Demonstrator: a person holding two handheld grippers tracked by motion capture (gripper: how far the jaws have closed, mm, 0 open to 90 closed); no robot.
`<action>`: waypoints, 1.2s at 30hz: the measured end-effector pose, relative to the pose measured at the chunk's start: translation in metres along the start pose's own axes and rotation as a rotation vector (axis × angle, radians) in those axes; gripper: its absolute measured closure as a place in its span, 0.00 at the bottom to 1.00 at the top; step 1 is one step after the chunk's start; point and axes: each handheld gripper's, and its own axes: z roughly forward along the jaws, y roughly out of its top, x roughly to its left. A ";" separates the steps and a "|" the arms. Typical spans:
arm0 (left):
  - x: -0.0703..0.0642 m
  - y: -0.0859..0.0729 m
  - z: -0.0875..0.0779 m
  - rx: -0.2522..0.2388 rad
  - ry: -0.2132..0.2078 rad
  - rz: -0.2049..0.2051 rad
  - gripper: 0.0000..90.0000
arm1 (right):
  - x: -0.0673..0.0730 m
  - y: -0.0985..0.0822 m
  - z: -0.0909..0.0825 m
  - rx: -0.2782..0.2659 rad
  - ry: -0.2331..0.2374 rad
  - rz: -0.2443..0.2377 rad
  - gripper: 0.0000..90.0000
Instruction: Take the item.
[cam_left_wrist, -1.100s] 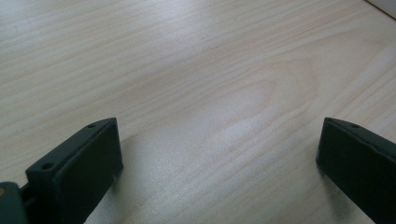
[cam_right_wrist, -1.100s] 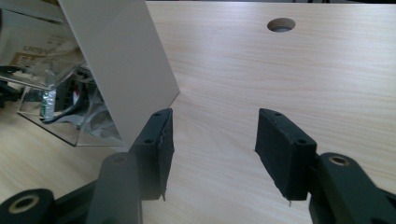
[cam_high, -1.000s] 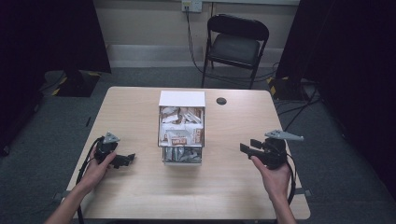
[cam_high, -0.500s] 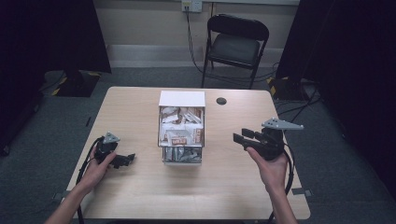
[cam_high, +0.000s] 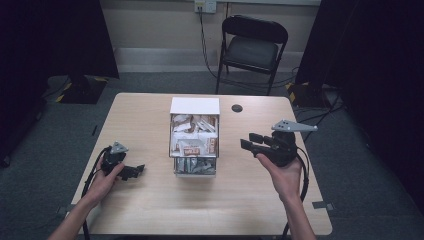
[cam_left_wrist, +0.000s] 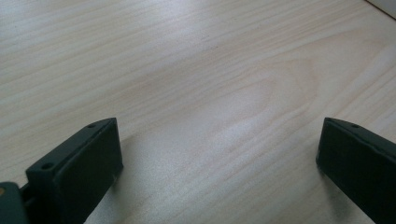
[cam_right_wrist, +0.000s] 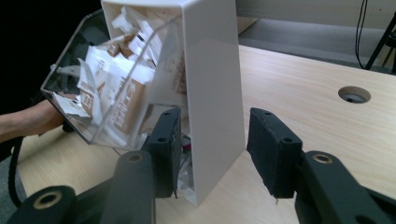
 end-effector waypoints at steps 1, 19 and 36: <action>0.000 0.000 0.000 0.000 0.000 0.000 0.00 | 0.001 0.001 0.000 -0.007 0.002 0.000 0.61; 0.000 0.000 0.000 0.000 0.000 0.000 0.00 | 0.038 0.030 0.011 -0.068 0.117 -0.083 0.65; 0.000 0.000 0.000 0.000 0.000 0.000 0.00 | 0.066 0.046 0.064 0.020 0.233 -0.138 0.68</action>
